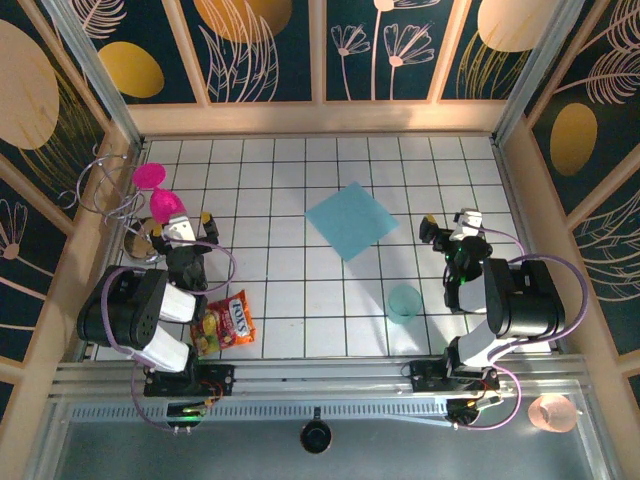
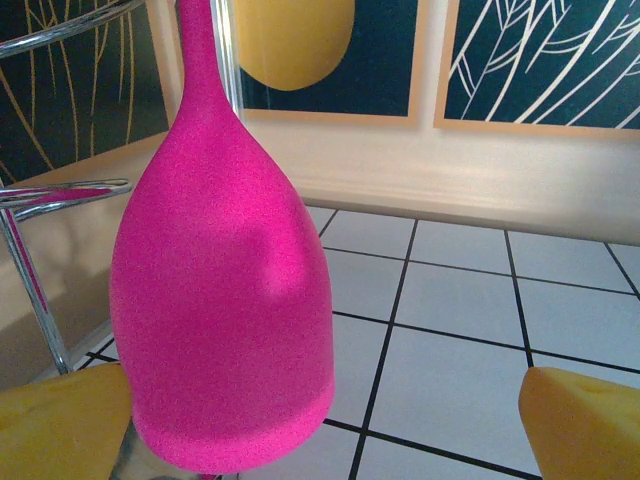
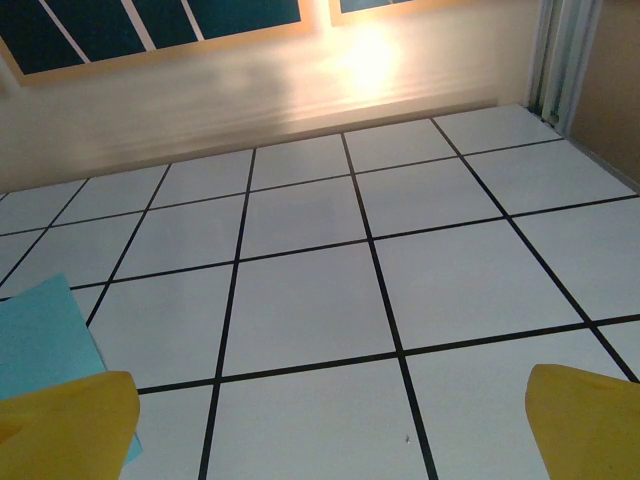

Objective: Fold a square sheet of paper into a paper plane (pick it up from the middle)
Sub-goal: Move the square sheet of paper to the center of the table.

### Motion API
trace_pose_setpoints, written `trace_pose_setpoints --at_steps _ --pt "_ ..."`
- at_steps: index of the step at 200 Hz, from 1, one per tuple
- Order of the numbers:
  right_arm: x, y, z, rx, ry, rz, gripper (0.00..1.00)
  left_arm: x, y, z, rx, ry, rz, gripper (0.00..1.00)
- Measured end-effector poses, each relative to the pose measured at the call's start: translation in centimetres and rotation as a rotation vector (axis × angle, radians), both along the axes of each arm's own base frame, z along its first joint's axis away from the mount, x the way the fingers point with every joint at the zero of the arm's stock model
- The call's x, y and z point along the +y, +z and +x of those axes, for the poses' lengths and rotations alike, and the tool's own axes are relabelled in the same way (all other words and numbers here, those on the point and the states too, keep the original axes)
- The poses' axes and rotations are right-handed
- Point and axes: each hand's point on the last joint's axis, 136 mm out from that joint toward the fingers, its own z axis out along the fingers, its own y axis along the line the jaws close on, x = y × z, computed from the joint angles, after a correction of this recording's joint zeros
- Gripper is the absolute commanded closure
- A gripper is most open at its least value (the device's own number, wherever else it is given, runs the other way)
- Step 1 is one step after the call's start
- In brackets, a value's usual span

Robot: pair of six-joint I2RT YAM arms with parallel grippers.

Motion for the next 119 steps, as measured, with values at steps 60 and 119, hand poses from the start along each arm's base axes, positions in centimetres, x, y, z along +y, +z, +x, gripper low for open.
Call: trace_pose_setpoints --at_steps 60,119 --pt "0.0 0.0 0.0 0.000 0.000 0.000 0.01 0.2 -0.4 0.0 0.016 0.006 -0.002 0.01" --pt "-0.4 1.6 0.6 -0.001 -0.038 -0.011 0.01 0.3 0.5 -2.6 -0.033 -0.004 -0.007 0.01"
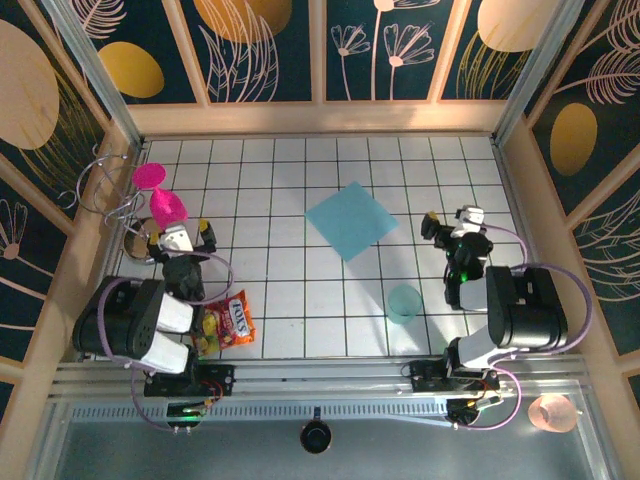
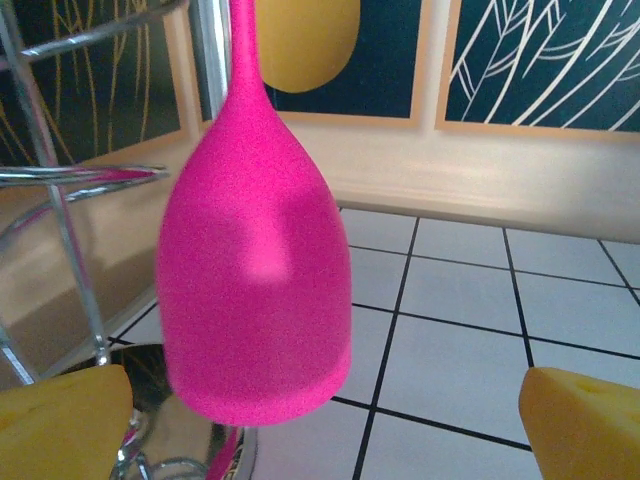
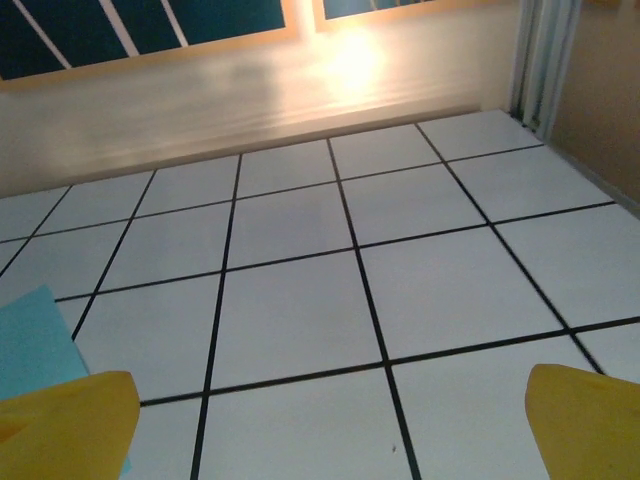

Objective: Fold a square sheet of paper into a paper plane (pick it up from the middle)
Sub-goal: Move the square sheet of paper to the center of the table.

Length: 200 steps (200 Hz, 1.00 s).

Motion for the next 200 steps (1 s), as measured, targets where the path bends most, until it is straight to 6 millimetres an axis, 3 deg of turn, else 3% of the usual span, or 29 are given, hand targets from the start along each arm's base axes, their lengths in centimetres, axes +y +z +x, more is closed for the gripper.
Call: trace_pose_setpoints --at_steps 32,59,98,131,161,200 --pt "0.6 5.0 1.4 -0.069 -0.026 0.007 0.01 0.4 4.6 -1.3 -0.126 0.012 -0.061 0.01" --pt "0.6 7.6 3.3 -0.017 -0.058 0.103 0.01 0.4 7.8 -0.8 -0.158 0.008 -0.158 0.03" --pt "2.4 10.2 5.7 0.102 -0.017 0.261 0.01 -1.0 9.4 1.0 -0.073 -0.054 -0.345 0.01" --pt "5.8 8.9 7.1 0.267 0.112 0.385 0.09 -4.1 7.3 1.9 0.070 -0.194 -0.484 0.01" --pt "9.8 5.6 8.8 0.448 0.215 0.458 0.13 -7.4 5.1 3.0 0.226 -0.328 -0.604 0.01" --pt "15.6 1.8 9.3 0.626 0.316 0.491 0.21 -11.7 3.0 3.3 0.363 -0.440 -0.716 0.01"
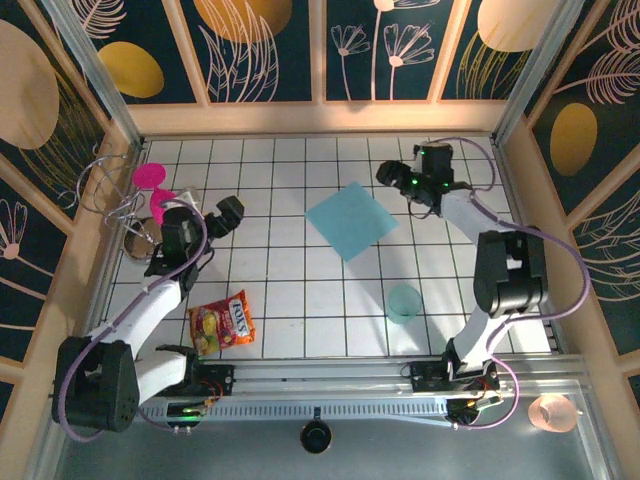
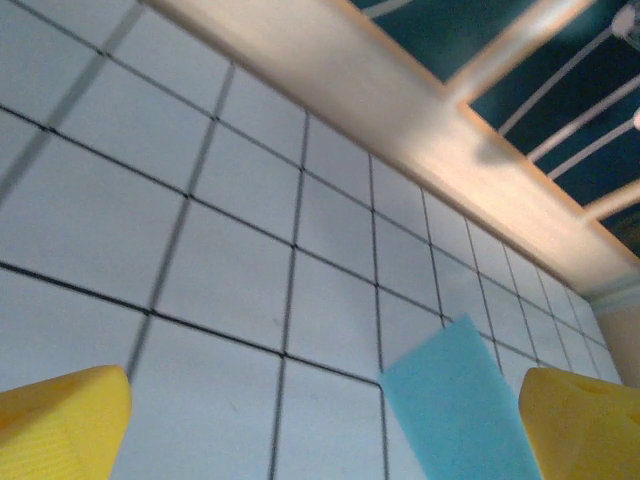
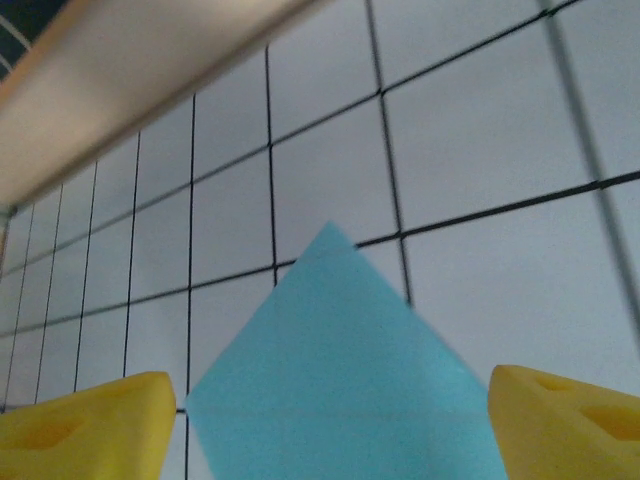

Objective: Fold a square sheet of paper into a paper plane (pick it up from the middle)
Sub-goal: Move the square sheet of paper to the center of the table.

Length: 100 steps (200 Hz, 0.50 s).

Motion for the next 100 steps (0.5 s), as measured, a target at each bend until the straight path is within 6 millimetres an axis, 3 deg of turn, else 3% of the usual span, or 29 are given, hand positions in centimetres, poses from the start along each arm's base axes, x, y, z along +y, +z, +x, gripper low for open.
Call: trace_pose_setpoints --at_steps 35,100 --pt "3.6 -3.1 1.3 0.093 0.065 0.001 0.23 -5.0 -1.5 0.3 0.084 -0.116 -0.063 0.06" --pt "6.5 -7.5 4.6 0.188 0.096 -0.049 0.25 -9.3 -5.3 0.3 0.206 -0.189 -0.139 0.04"
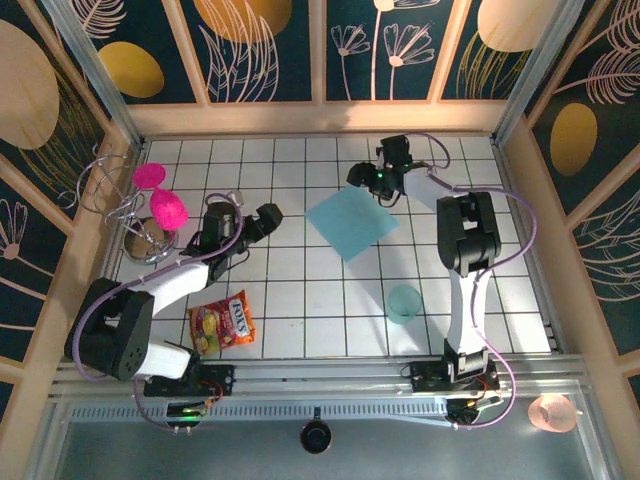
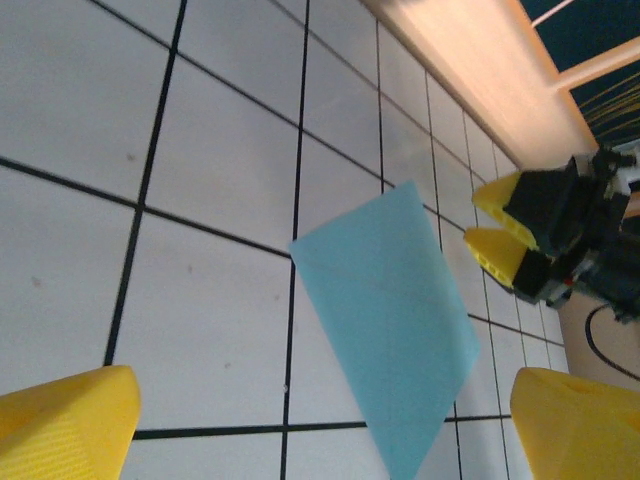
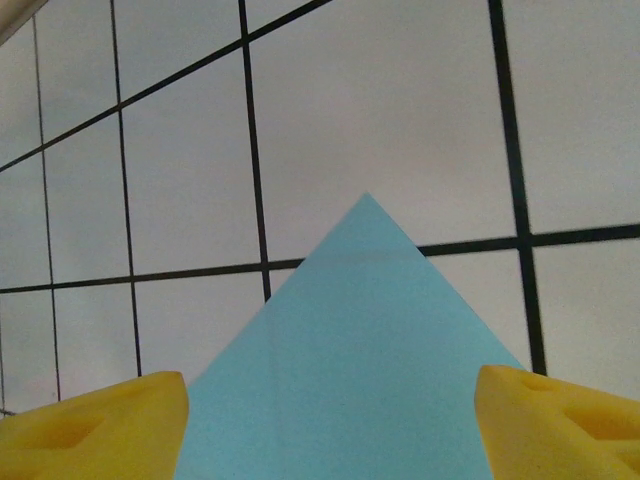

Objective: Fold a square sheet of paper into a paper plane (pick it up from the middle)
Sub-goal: Move the square sheet of paper to the center of the table, then first fold in half a square sheet of paper at the center of the table.

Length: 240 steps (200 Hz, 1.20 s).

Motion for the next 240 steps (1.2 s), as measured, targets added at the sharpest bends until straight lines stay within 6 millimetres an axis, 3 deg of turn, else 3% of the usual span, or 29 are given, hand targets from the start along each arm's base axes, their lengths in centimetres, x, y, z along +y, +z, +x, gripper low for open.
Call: trace_pose_setpoints --at_steps 37,90,147,166,207,240 --pt "0.5 -1.8 0.0 0.044 0.008 -0.014 0.25 -1.2 -0.8 0.3 0.027 -0.015 -0.013 0.02" --pt "-0.3 -3.0 -1.2 0.063 -0.036 -0.029 0.26 -2.1 -1.2 0.8 0.048 -0.020 -0.030 0.02" --pt "-3.6 -3.2 -8.1 0.146 -0.299 0.003 0.26 -2.5 -2.2 0.7 0.082 -0.019 -0.037 0.04" --pt "-2.3 -3.3 -10.2 0.182 -0.357 0.034 0.27 -2.8 -2.4 0.5 0.092 -0.021 -0.043 0.07" --pt "3.4 -3.0 -13.2 0.227 -0.338 0.109 0.31 -3.6 -2.5 0.0 0.109 -0.034 -0.063 0.10" --pt "3.2 -1.3 -12.6 0.173 -0.281 0.115 0.32 -4.6 -3.0 -0.9 0.132 -0.062 -0.065 0.11"
